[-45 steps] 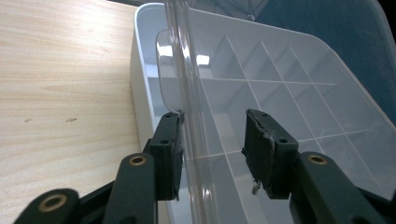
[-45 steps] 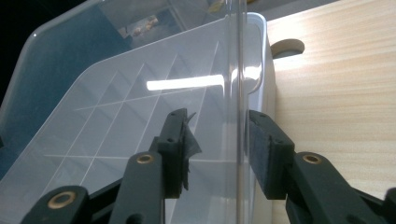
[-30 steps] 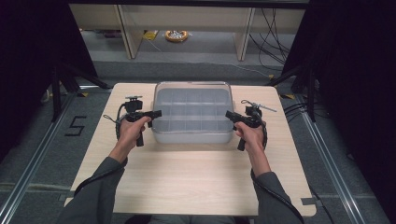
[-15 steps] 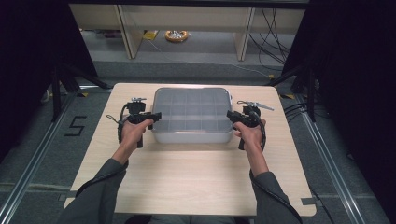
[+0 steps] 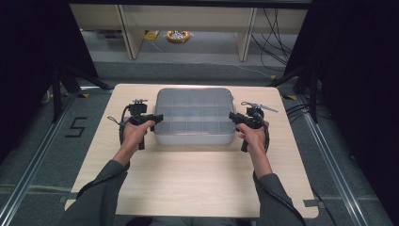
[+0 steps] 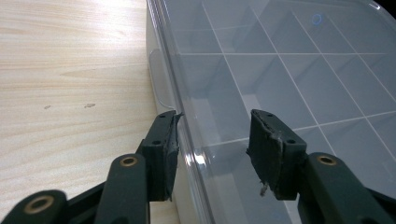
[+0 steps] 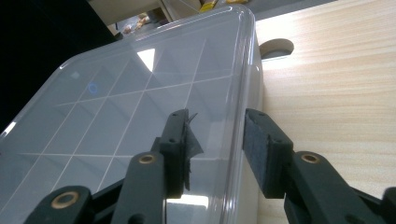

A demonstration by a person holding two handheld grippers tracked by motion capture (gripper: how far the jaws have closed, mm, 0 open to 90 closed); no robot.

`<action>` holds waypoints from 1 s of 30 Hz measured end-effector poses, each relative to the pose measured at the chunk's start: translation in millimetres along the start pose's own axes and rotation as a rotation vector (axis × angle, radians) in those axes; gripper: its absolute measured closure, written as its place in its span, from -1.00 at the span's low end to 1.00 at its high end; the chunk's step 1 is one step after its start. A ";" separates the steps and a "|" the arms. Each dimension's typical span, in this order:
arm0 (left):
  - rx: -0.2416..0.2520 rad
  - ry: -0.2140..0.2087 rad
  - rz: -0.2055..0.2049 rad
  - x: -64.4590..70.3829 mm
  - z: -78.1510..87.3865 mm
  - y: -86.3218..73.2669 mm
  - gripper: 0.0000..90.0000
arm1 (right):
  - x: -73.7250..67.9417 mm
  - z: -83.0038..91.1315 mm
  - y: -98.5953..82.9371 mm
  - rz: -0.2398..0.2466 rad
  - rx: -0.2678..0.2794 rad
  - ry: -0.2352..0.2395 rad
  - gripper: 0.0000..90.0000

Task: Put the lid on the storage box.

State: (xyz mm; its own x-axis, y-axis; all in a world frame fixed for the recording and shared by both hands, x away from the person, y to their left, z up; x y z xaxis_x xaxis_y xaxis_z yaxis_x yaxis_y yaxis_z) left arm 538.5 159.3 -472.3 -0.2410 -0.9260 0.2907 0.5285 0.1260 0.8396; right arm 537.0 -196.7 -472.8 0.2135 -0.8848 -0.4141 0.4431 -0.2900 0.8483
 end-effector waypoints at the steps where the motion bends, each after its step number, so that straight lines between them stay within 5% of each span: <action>1: 0.001 0.000 0.003 0.0 0.0 0.1 0.16 | -0.4 0.5 0.1 -0.010 -0.004 0.002 0.38; 5: 0.003 0.000 0.010 0.8 0.7 -0.9 0.14 | 4.2 -0.7 0.3 0.037 0.011 0.015 0.38; 18: 0.030 -0.035 0.003 4.1 15.9 5.8 -0.02 | 1.2 0.3 -1.0 0.019 0.007 0.002 0.31; 24: 0.030 -0.061 -0.008 6.2 25.0 3.0 -0.06 | 3.7 3.2 0.1 0.047 0.012 0.007 0.26; 26: 0.038 -0.081 -0.004 7.6 31.1 2.8 -0.08 | -2.8 7.7 0.0 -0.038 -0.012 -0.008 0.24; 27: 0.037 -0.087 -0.008 7.7 33.2 2.4 -0.10 | 3.2 7.2 2.1 0.030 0.015 0.011 0.21; 28: 0.035 -0.095 -0.007 8.0 35.3 2.0 -0.11 | 4.4 8.4 2.6 0.039 0.017 0.007 0.19; 30: 0.038 -0.107 -0.021 8.9 41.0 0.4 -0.12 | 0.9 12.1 2.0 -0.013 0.007 0.005 0.16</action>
State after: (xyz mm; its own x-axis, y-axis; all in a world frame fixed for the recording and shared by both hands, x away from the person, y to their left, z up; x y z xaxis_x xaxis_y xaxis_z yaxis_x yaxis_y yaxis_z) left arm 503.2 165.7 -450.6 -0.3379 -0.8856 0.3186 0.4914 0.1228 0.8622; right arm 527.6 -202.6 -467.5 0.2123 -0.8789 -0.4272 0.4402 -0.3043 0.8447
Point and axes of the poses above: each handheld gripper's, and its own axes: z roughly backward along the jaws, y roughly out of its top, x roughly to its right, the point moved 4 cm from there along -z, roughly forward along the jaws, and after that the axes turned 12 degrees about x, right-handed, at the moved point
